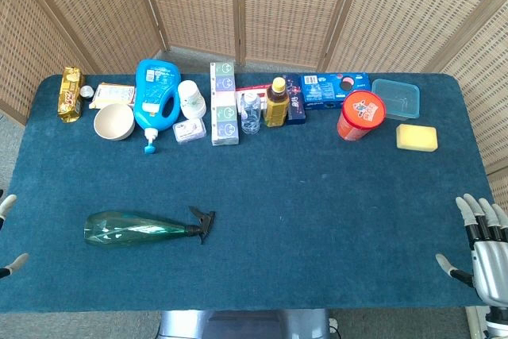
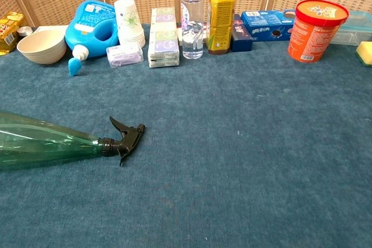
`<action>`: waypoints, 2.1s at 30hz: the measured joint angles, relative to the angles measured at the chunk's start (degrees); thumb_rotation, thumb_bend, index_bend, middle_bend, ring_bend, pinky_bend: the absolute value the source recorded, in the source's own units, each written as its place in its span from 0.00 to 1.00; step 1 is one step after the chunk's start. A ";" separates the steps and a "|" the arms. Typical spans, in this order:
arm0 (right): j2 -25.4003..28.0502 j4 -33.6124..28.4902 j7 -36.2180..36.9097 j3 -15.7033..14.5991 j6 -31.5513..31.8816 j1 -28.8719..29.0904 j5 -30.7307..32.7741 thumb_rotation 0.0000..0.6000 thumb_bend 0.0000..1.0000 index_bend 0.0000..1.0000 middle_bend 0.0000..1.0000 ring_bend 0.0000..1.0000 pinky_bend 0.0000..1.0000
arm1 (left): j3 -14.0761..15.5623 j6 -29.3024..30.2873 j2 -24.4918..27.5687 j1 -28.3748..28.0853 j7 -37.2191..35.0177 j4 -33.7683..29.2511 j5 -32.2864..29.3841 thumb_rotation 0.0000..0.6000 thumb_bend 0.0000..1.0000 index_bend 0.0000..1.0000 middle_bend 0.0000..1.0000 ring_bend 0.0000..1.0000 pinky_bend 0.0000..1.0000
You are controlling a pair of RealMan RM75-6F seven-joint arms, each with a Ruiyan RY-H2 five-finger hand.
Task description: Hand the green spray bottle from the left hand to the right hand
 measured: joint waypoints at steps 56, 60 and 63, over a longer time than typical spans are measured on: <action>3.05 0.03 9.40 0.09 -0.94 -0.33 1.21 1.00 0.00 0.00 0.00 0.00 0.00 | -4.38 -27.55 -18.47 -20.58 36.55 -10.74 -30.37 1.00 0.00 0.26 0.37 0.28 0.37; 3.22 0.10 10.12 0.03 -1.05 -0.31 1.12 1.00 0.00 0.00 0.00 0.00 0.00 | -4.60 -23.89 -20.80 -20.39 37.68 -10.04 -30.84 1.00 0.00 0.36 0.47 0.37 0.43; 3.33 0.18 10.54 -0.01 -1.14 -0.29 1.05 1.00 0.00 0.00 0.00 0.00 0.00 | -4.65 -22.67 -21.65 -20.12 36.65 -9.26 -30.16 1.00 0.00 0.37 0.48 0.37 0.44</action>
